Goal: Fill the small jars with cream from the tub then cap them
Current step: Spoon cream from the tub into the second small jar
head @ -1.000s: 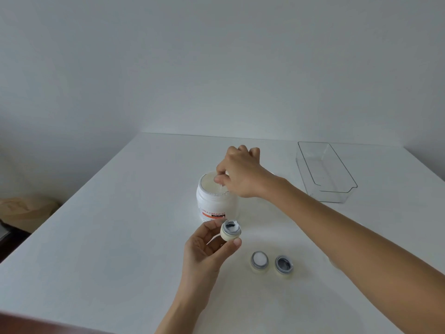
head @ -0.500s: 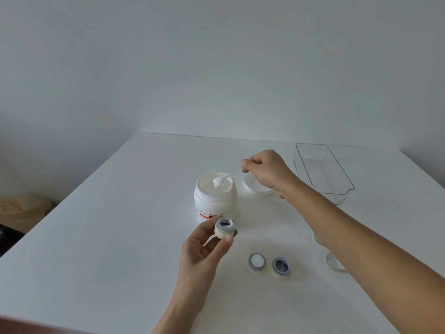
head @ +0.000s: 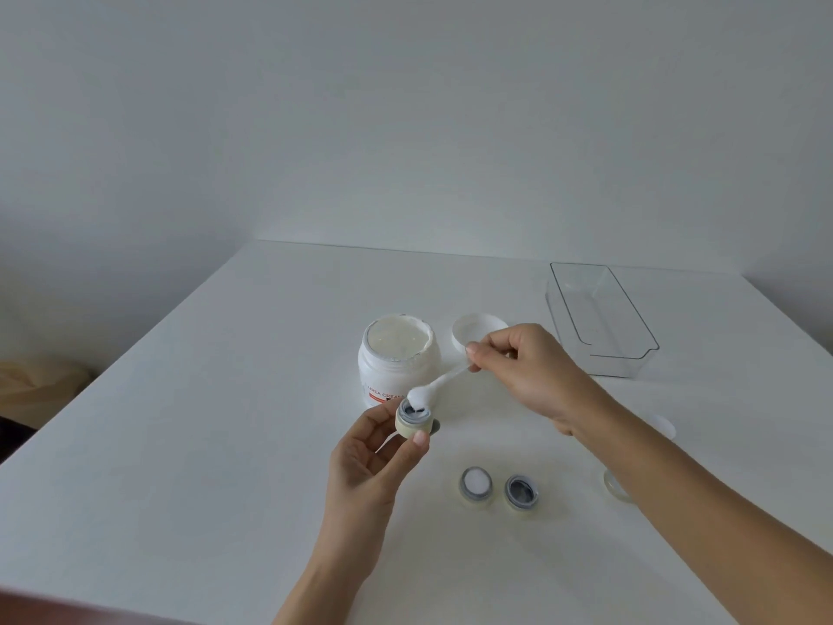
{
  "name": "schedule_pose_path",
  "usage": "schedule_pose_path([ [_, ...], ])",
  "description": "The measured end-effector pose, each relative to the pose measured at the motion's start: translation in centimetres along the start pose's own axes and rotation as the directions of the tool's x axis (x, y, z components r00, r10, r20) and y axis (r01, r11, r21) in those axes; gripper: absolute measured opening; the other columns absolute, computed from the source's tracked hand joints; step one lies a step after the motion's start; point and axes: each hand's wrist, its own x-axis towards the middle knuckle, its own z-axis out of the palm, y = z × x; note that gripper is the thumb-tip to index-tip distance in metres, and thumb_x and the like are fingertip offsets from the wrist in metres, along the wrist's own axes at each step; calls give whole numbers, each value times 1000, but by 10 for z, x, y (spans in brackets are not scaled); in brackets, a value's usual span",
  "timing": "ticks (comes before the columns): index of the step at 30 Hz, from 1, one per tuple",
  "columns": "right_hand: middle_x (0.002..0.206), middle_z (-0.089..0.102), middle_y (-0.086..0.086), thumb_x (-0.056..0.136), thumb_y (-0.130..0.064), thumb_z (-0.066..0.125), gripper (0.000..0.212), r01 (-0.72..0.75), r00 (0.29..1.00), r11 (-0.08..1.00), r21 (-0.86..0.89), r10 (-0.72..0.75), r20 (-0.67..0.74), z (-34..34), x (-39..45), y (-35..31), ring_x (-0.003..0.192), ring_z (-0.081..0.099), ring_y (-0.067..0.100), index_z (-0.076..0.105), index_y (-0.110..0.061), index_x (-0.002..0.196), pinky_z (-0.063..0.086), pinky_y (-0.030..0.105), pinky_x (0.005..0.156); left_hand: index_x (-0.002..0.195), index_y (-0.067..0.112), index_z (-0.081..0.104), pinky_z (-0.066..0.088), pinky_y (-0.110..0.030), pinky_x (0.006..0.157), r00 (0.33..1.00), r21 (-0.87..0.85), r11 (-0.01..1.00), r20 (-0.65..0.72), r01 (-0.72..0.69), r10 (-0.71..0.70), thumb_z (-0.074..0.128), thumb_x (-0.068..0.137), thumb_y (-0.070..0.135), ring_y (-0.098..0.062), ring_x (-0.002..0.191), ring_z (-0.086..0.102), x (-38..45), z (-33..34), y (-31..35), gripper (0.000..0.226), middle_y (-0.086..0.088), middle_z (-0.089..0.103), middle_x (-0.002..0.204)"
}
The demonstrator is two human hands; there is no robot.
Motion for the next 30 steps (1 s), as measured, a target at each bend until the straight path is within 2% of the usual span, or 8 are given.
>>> schedule_pose_path([
  [3, 35, 43, -15, 94, -36, 54, 33, 12, 999, 996, -91, -15, -37, 4, -6, 1, 46, 38, 7, 71, -14, 76, 26, 29, 71, 110, 22, 72, 54, -24, 88, 1000, 6, 1000, 7, -4, 4, 78, 74, 22, -25, 109, 70, 0, 0, 0, 37, -9, 75, 114],
  [5, 38, 46, -25, 94, -36, 54, 35, 31, 996, 988, -154, -43, -76, 3, -8, 0, 47, 39, 5, 70, -10, 78, 25, 28, 67, 110, 21, 72, 54, -23, 88, 1000, 4, 1000, 8, -2, 2, 79, 74, 22, -25, 109, 70, -1, 0, 1, 37, -9, 75, 114],
  [10, 66, 54, -14, 94, -31, 56, 29, 108, 972, 982, -155, -137, -189, -6, -11, 0, 72, 46, -1, 71, -15, 74, 36, 37, 84, 108, 18, 72, 55, -22, 85, 1000, 3, 1000, -10, 0, 0, 76, 77, 13, -25, 107, 71, 0, 0, 1, 31, -9, 75, 113],
  [13, 82, 50, -12, 92, -28, 60, 20, 243, 930, 963, -115, -265, -255, -1, -19, 4, 86, 46, 0, 69, -21, 75, 37, 41, 94, 104, 17, 73, 56, -22, 82, 999, 15, 1000, -49, 11, -11, 77, 76, 11, -25, 102, 73, 0, 0, 0, 29, -9, 77, 106],
  [17, 89, 45, -3, 89, -30, 59, 18, 433, 768, 835, -341, -539, -345, 13, -32, 9, 85, 53, 17, 69, -20, 78, 26, 26, 85, 101, 13, 74, 56, -20, 78, 998, 28, 999, -62, 24, -23, 78, 73, 11, -25, 97, 74, 0, 1, 1, 28, -10, 78, 101],
  [22, 91, 38, -4, 90, -28, 61, 19, 560, 468, 507, -655, -846, -254, 15, -39, 19, 80, 44, 16, 71, -19, 76, 20, 32, 78, 103, 7, 72, 56, -21, 79, 998, 14, 999, -61, 30, -29, 82, 71, 17, -26, 96, 74, -1, 2, 2, 35, -13, 77, 100],
  [25, 90, 37, -4, 89, -24, 65, 7, 598, 393, 416, -686, -897, -201, 14, -44, 26, 79, 42, 15, 68, -23, 83, 21, 34, 74, 102, 8, 73, 56, -22, 80, 998, 15, 1000, -60, 28, -27, 83, 65, 25, -24, 94, 74, -1, 2, 4, 42, -13, 77, 99],
  [30, 91, 37, -4, 91, -26, 63, 5, 622, 363, 405, -670, -908, -212, 7, -48, 36, 78, 44, 16, 59, -28, 93, 23, 36, 74, 102, 8, 73, 56, -21, 79, 998, 21, 999, -55, 32, -31, 84, 65, 25, -23, 93, 74, -1, 2, 3, 43, -15, 77, 101],
])
